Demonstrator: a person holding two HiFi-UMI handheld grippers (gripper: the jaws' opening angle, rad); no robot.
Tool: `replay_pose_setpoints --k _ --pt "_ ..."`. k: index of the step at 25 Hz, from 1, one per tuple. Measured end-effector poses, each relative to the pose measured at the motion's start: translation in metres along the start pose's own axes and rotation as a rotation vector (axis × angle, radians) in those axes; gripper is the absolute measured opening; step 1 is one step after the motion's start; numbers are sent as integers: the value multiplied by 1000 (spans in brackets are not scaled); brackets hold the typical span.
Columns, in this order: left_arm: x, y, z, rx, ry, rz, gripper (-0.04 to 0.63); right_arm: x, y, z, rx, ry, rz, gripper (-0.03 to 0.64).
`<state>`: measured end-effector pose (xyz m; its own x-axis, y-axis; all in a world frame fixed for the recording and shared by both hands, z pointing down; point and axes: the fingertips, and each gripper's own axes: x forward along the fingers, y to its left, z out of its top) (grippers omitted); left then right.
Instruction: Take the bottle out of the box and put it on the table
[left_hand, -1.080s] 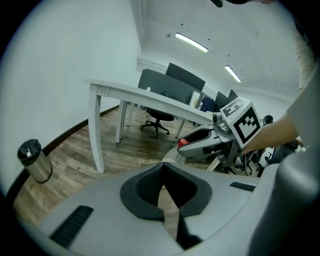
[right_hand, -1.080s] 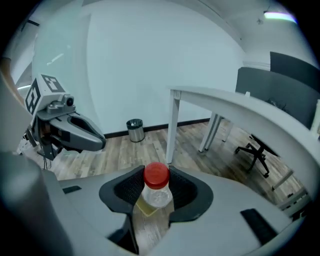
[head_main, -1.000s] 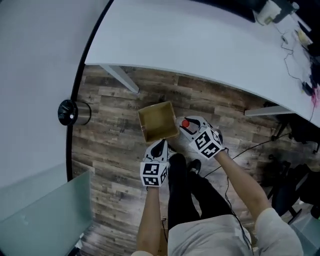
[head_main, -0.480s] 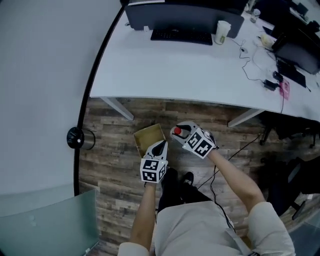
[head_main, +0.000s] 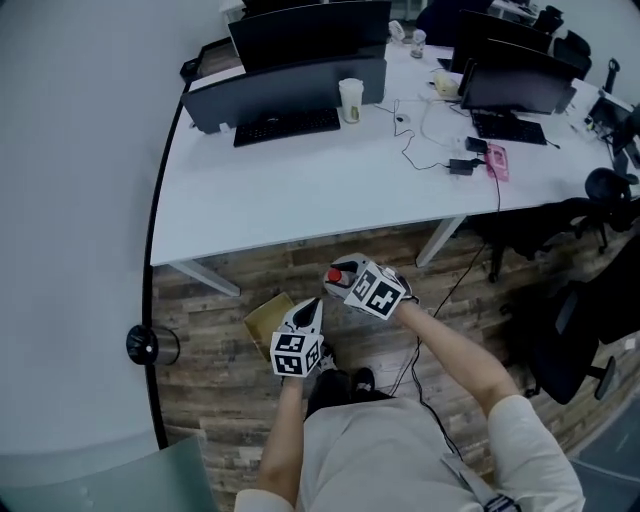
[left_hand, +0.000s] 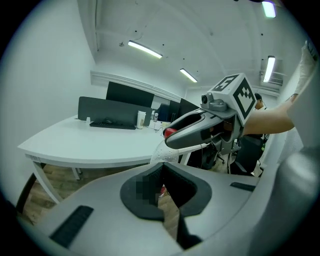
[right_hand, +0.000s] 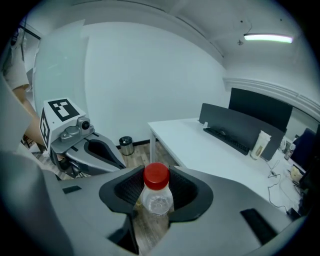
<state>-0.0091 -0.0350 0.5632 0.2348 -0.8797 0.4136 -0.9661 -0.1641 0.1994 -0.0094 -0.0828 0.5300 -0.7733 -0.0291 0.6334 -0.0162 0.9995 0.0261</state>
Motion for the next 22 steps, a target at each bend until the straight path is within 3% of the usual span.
replay_pose_setpoints --k 9,22 --pt "72 -24 58 67 1 -104 14 -57 -90 4 36 4 -107 181" --pt "178 32 135 79 4 -204 14 -43 -247 29 92 32 -237 181"
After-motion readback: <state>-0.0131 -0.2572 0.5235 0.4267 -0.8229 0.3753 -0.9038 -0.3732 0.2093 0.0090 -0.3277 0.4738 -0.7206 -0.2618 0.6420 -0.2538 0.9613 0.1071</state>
